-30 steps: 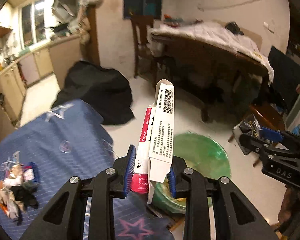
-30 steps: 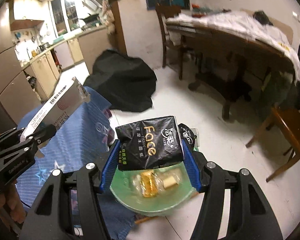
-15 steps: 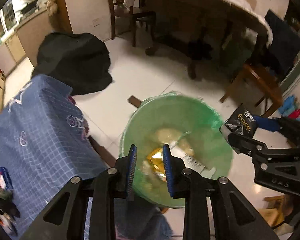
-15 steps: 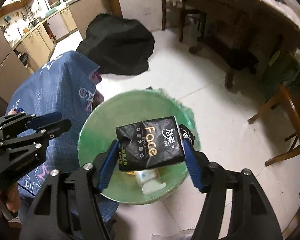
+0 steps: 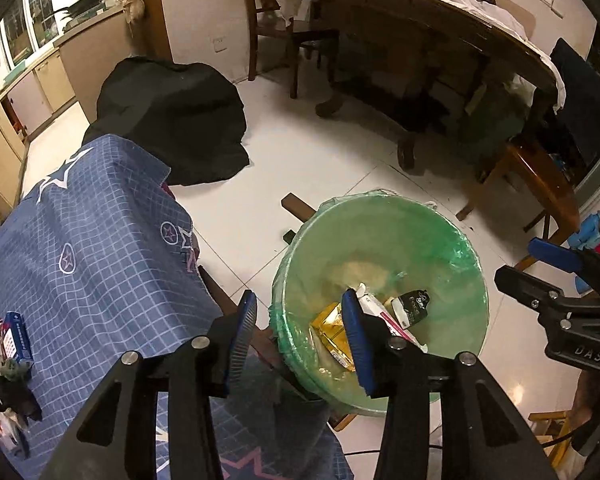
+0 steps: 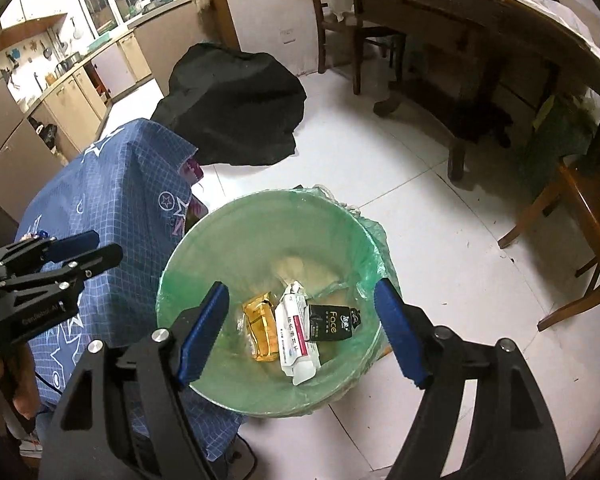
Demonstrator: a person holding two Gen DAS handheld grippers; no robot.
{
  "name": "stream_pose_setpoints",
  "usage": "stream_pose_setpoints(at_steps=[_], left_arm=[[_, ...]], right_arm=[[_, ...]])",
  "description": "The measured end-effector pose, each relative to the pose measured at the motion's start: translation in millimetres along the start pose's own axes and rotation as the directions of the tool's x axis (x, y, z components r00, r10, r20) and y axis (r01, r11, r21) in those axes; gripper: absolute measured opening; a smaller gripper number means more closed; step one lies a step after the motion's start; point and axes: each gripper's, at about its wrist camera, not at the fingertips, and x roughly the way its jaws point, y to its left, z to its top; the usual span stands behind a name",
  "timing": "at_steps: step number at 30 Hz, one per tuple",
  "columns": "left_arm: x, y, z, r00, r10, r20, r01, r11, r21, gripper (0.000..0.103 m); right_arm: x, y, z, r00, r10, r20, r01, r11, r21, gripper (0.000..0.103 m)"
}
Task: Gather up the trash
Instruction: 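Carry the box and Face pack over the bin and release both, then move both tools back to the remaining trash on the table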
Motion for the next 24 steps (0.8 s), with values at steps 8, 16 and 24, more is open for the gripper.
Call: stream_pose_setpoints(at_steps=[8, 16, 24], left_arm=[[-13, -3, -2, 1.000, 0.000, 0.010, 0.000, 1.000, 0.000, 0.045], [-20, -9, -1, 1.000, -0.011, 0.018, 0.011, 1.000, 0.005, 0.047], [-54, 10, -24, 0.994, -0.042, 0.104, 0.040, 0.999, 0.022, 0.061]], right_arm=[[-5, 6, 0, 1.000, -0.008, 0.004, 0.008, 1.000, -0.010, 0.072], [-8, 9, 0, 1.000, -0.013, 0.009, 0.013, 1.000, -0.015, 0.072], [-54, 33, -18, 0.976, -0.001, 0.219, 0.019, 0.996, -0.082, 0.082]])
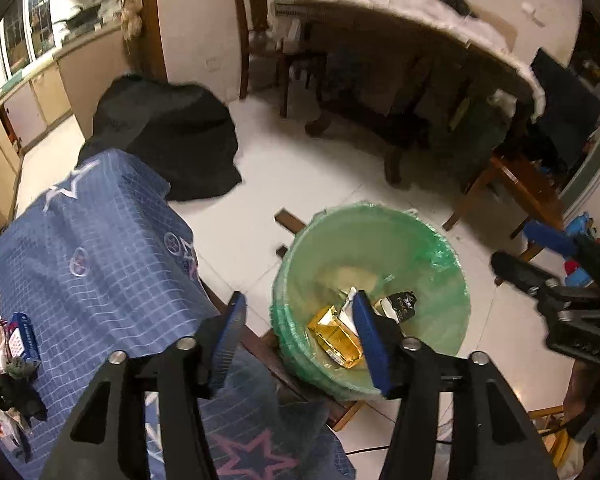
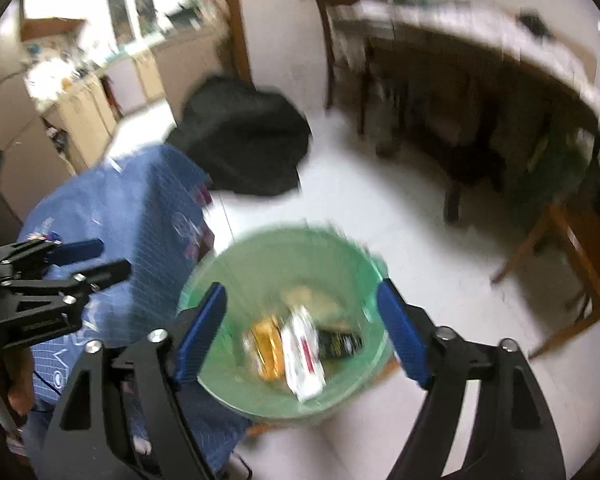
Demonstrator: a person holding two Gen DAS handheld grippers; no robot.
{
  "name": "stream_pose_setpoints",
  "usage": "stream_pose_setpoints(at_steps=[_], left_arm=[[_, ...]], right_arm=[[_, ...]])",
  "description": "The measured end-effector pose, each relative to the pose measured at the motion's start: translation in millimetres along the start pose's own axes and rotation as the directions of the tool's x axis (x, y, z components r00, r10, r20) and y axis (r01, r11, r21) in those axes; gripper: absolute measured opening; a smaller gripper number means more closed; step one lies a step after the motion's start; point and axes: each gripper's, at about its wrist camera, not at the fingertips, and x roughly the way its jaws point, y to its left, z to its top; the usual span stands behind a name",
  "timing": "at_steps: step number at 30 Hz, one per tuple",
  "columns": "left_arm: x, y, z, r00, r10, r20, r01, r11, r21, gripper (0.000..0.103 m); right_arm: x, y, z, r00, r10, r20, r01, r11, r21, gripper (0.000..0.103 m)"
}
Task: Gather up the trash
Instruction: 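Move both tools back to the remaining trash on the table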
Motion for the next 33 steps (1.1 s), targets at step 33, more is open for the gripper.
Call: stream_pose_setpoints(at_steps=[33], left_arm=[[-161, 442, -285, 0.910, 0.412, -0.054, -0.325, 0.626, -0.709, 0.090]], right_arm=[[-38, 259, -108, 0.895, 0.417, 0.161, -0.361, 0.886, -0.290, 0.095]])
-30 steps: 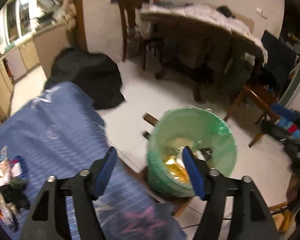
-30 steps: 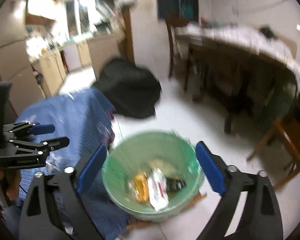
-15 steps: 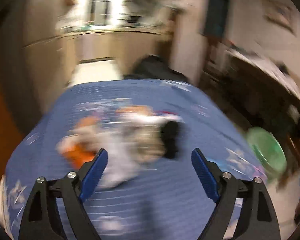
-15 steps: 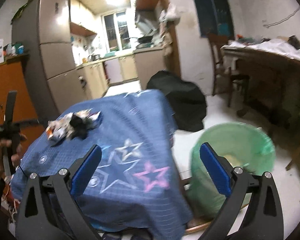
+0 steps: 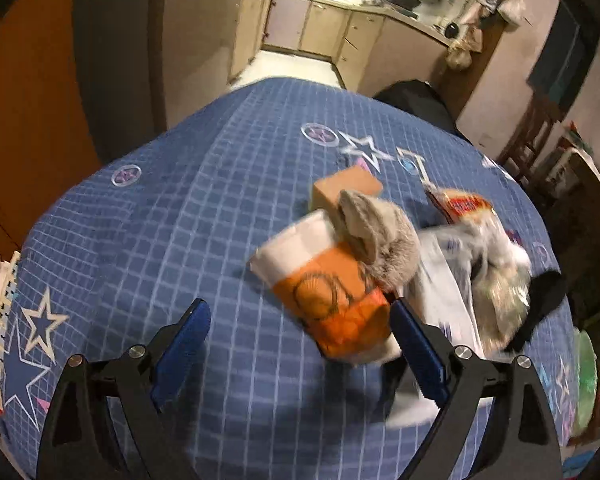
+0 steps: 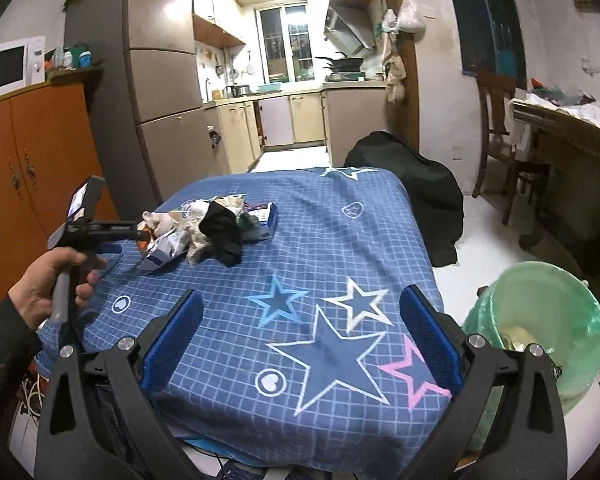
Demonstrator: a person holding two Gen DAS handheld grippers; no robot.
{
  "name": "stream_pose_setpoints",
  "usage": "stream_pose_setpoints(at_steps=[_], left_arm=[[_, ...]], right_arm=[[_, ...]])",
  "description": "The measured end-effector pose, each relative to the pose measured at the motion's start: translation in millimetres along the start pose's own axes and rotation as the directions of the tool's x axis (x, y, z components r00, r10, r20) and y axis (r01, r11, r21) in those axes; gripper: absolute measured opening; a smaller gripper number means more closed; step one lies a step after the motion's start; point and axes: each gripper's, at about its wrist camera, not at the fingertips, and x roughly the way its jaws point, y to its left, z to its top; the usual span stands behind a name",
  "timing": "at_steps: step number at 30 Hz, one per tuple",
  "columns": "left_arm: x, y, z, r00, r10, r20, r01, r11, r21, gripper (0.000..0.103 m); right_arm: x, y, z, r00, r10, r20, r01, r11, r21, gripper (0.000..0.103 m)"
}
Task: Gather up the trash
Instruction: 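Move both tools back to the remaining trash on the table, then grasp the orange paper cup with left tool while right grasps the black cloth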
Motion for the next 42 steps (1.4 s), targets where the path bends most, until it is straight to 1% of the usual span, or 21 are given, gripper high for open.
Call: stream_pose_setpoints(at_steps=[2, 5, 10, 11, 12, 14, 16, 17, 19, 20, 21, 23, 27, 28, 31, 32, 35, 38, 40, 41, 42], left_arm=[[1, -4, 0, 1.000, 0.011, 0.006, -0.011, 1.000, -0.002, 0.086], [2, -8, 1, 0.998, 0.047, 0.032, -0.046, 0.999, -0.003, 0.086], [17, -14, 6, 1.000, 0.029, 0.002, -0.029, 0.999, -0.036, 0.086], [20, -12, 6, 1.000, 0.009, -0.001, -0.009, 0.999, -0.047, 0.075], [19, -12, 5, 1.000, -0.021, -0.003, 0.021, 0.998, -0.058, 0.067], [14, -10, 5, 1.000, -0.009, 0.009, 0.010, 0.999, -0.039, 0.038], [3, -8, 1, 0.999, -0.011, 0.030, 0.012, 0.999, -0.030, 0.031], [-3, -5, -2, 0.999, -0.021, 0.040, 0.022, 0.999, -0.029, 0.024], [-17, 3, -10, 0.997, -0.035, 0.064, 0.036, 0.999, -0.014, 0.018], [-25, 5, -15, 0.996, -0.041, 0.078, 0.041, 0.999, -0.003, 0.015], [-34, 6, -20, 0.995, -0.046, 0.091, 0.045, 0.999, 0.016, 0.015], [-45, 10, -29, 0.993, -0.052, 0.103, 0.049, 0.998, 0.036, 0.014], [-60, 13, -38, 0.990, -0.077, 0.115, 0.072, 0.996, 0.048, 0.014], [-64, 15, -40, 0.989, -0.086, 0.121, 0.080, 0.996, 0.050, 0.014], [-74, 16, -43, 0.986, -0.097, 0.139, 0.090, 0.994, 0.055, 0.014], [-75, 15, -43, 0.985, -0.100, 0.141, 0.093, 0.994, 0.058, 0.014], [-75, 15, -43, 0.983, -0.111, 0.146, 0.102, 0.992, 0.068, 0.014], [-71, 16, -42, 0.982, -0.121, 0.143, 0.112, 0.991, 0.069, 0.014], [-68, 14, -43, 0.983, -0.124, 0.138, 0.115, 0.991, 0.071, 0.014], [-66, 16, -43, 0.983, -0.125, 0.136, 0.117, 0.991, 0.071, 0.014], [-65, 16, -43, 0.983, -0.126, 0.134, 0.117, 0.991, 0.070, 0.014]], right_arm=[[0, 1, 1, 1.000, 0.003, -0.002, -0.003, 1.000, -0.006, 0.095], [2, 5, 2, 1.000, 0.008, -0.006, -0.008, 1.000, -0.006, 0.095], [13, 20, -1, 0.999, 0.038, -0.030, -0.038, 0.999, -0.020, 0.095], [14, 23, -2, 0.998, 0.045, -0.034, -0.046, 0.999, -0.022, 0.095], [16, 26, -2, 0.998, 0.057, -0.041, -0.058, 0.998, -0.024, 0.095], [18, 31, -1, 0.996, 0.071, -0.045, -0.072, 0.997, -0.025, 0.095], [20, 34, 1, 0.995, 0.084, -0.049, -0.085, 0.996, -0.032, 0.090], [22, 36, 3, 0.994, 0.093, -0.055, -0.095, 0.995, -0.039, 0.086], [27, 40, 8, 0.992, 0.113, -0.063, -0.116, 0.992, -0.047, 0.078], [30, 43, 9, 0.991, 0.119, -0.066, -0.122, 0.991, -0.051, 0.070], [38, 46, 13, 0.988, 0.135, -0.079, -0.140, 0.988, -0.059, 0.061], [54, 51, 19, 0.981, 0.163, -0.101, -0.170, 0.983, -0.068, 0.056], [102, 58, 34, 0.968, 0.193, -0.162, -0.205, 0.977, -0.058, 0.056], [118, 60, 39, 0.960, 0.208, -0.189, -0.222, 0.973, -0.055, 0.056], [160, 66, 49, 0.952, 0.199, -0.234, -0.214, 0.976, -0.040, 0.059], [169, 66, 52, 0.949, 0.204, -0.242, -0.217, 0.976, -0.027, 0.060], [197, 66, 59, 0.947, 0.205, -0.246, -0.197, 0.979, 0.056, 0.072], [216, 69, 61, 0.946, 0.193, -0.262, -0.173, 0.980, 0.095, 0.073], [223, 74, 59, 0.945, 0.181, -0.272, -0.164, 0.983, 0.086, 0.073], [226, 78, 58, 0.945, 0.171, -0.279, -0.157, 0.985, 0.073, 0.072], [229, 82, 56, 0.945, 0.157, -0.287, -0.147, 0.987, 0.058, 0.066]])
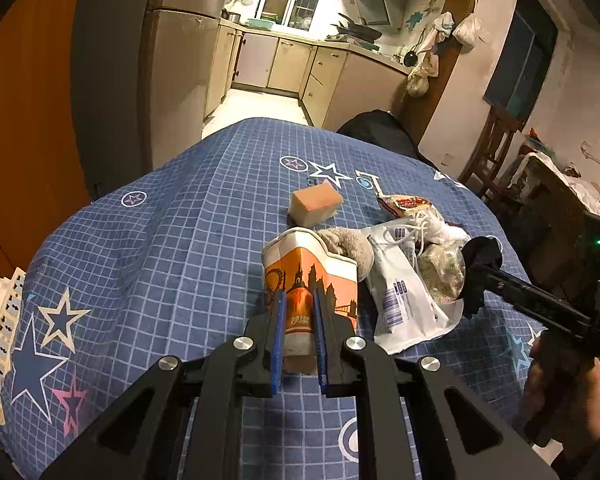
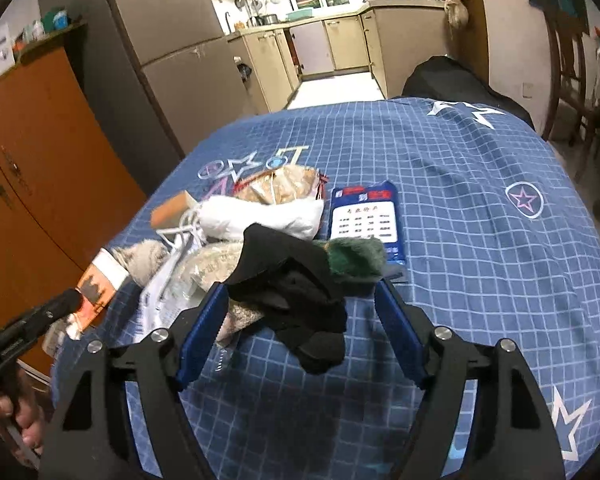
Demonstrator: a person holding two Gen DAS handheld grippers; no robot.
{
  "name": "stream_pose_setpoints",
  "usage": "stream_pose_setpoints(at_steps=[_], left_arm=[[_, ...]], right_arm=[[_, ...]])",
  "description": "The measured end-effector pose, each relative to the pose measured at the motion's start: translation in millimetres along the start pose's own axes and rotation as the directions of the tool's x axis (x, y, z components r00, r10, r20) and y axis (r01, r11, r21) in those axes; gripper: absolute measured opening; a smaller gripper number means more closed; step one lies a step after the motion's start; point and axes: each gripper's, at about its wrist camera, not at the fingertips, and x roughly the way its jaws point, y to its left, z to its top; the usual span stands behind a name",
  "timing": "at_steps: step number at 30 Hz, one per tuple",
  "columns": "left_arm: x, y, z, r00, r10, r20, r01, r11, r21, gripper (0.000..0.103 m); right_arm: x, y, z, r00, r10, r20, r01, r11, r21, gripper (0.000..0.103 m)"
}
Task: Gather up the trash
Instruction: 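Grasp the orange paper cup with left tool while right grasps the black cloth, then carry the cup and black cloth over the bin and release both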
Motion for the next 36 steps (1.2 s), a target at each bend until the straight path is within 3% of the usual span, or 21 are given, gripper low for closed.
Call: stream_pose_setpoints(at_steps=[4, 10, 19, 24, 30, 36], left_arm=[[4, 0, -5, 1.000, -0.005, -0.007, 0.005, 1.000, -0.003, 0.014], [-7, -5, -9, 0.999, -0.020, 0.024, 0.020, 1.000, 0.009, 0.014], [-56, -38, -6, 0.986, -0.060, 0.154, 0.049, 0.996, 0.072, 0.014], [-87, -75, 2, 0.967, -0.127, 0.221, 0.097, 0.986, 0.139, 0.014], [-102, -130, 10, 0.946, -0.221, 0.238, 0.170, 0.961, 0.216, 0.014], [-111, -214, 13, 0.911, -0.349, 0.218, 0.272, 0.909, 0.316, 0.014]], right_arm=[[4, 3, -1, 0.999, -0.042, -0.001, 0.042, 0.999, -0.009, 0.048], [-35, 7, -13, 0.997, -0.026, 0.074, 0.028, 0.999, -0.021, 0.040], [-113, 26, -23, 0.976, -0.042, 0.213, 0.058, 0.996, -0.070, 0.040], [-157, 31, -18, 0.956, -0.071, 0.285, 0.102, 0.990, -0.098, 0.040], [-201, 11, -14, 0.933, -0.138, 0.333, 0.170, 0.983, -0.069, 0.040], [-242, -38, -13, 0.899, -0.255, 0.357, 0.270, 0.963, 0.010, 0.040]])
